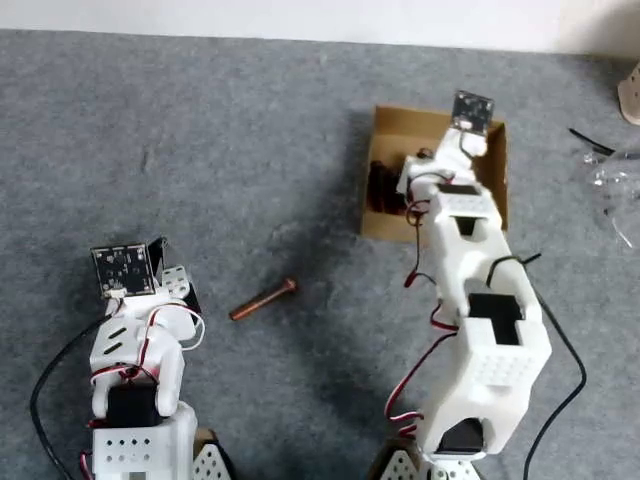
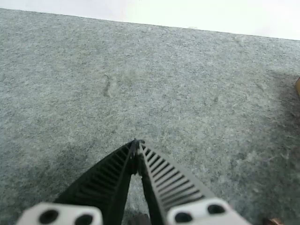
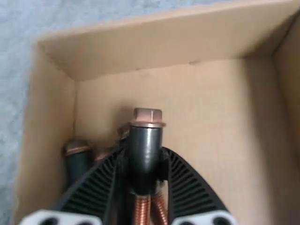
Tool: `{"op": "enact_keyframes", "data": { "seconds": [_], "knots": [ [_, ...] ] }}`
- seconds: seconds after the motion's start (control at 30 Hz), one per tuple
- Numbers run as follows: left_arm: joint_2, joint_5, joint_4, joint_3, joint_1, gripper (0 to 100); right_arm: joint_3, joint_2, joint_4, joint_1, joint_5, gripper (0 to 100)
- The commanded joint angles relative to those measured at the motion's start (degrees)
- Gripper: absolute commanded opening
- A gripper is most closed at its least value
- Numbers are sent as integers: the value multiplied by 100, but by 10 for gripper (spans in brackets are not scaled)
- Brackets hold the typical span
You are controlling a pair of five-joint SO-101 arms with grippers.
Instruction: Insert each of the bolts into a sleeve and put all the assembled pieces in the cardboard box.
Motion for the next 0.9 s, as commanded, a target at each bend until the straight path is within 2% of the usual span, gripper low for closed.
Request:
{"op": "enact_keyframes", "data": {
  "seconds": [0.0,0.1,0.27,0.33,0.6,0.73,0.87],
  "knots": [
    [-66,-26,9,110,-13,7,-321,-101,-198,101,-79,10],
    [-66,-26,18,110,-13,7,-321,-101,-180,92,-79,27],
    [-66,-26,26,110,-13,7,-303,-101,-171,92,-79,217],
    [-66,-26,26,110,-22,7,-303,-110,-171,101,-79,252],
    [-66,-26,26,110,-31,7,-303,-374,233,127,-105,252],
    [-66,-26,26,110,-22,7,22,-1226,787,-66,-105,252],
    [-66,-26,18,110,-22,7,1033,-2431,831,-602,-70,252]
  ]
}}
